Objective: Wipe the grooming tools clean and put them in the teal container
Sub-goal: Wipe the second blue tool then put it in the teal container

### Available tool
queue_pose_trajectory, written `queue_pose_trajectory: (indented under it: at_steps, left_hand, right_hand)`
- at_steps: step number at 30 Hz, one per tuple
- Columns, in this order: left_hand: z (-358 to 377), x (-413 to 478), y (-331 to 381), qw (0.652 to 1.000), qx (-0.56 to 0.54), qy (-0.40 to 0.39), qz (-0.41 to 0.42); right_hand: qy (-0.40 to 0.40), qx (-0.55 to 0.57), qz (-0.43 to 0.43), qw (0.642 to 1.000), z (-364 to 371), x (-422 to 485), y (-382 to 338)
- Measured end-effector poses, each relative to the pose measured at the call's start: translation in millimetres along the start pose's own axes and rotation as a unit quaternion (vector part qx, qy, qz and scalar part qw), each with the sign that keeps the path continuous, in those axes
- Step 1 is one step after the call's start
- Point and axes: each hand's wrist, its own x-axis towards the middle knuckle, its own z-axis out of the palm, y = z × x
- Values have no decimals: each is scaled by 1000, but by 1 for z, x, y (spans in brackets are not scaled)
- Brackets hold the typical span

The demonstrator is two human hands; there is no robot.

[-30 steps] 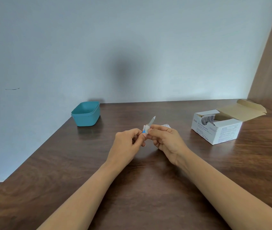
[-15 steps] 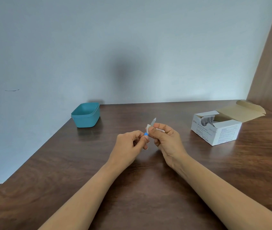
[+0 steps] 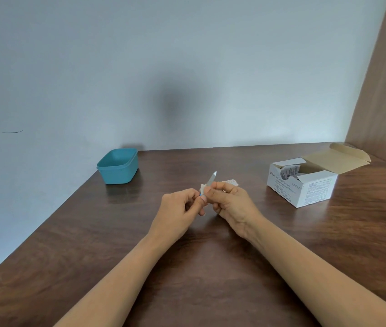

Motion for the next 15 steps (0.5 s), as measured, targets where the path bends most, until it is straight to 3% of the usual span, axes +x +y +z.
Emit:
queue_pose_trajectory:
  at_steps: [4,9,15]
  left_hand:
    - [1,0,1,1000,-8,-15,-8]
    - [3,0,2,1000,-14,-22,-5]
    - [2,0,-1,1000,19,-13,3]
  right_hand:
    - [51,-37,-40,997,-1,1,1]
    - [103,43,-100,989,-2,0,0]
    - [39,-66,-49,996,-2,1,4]
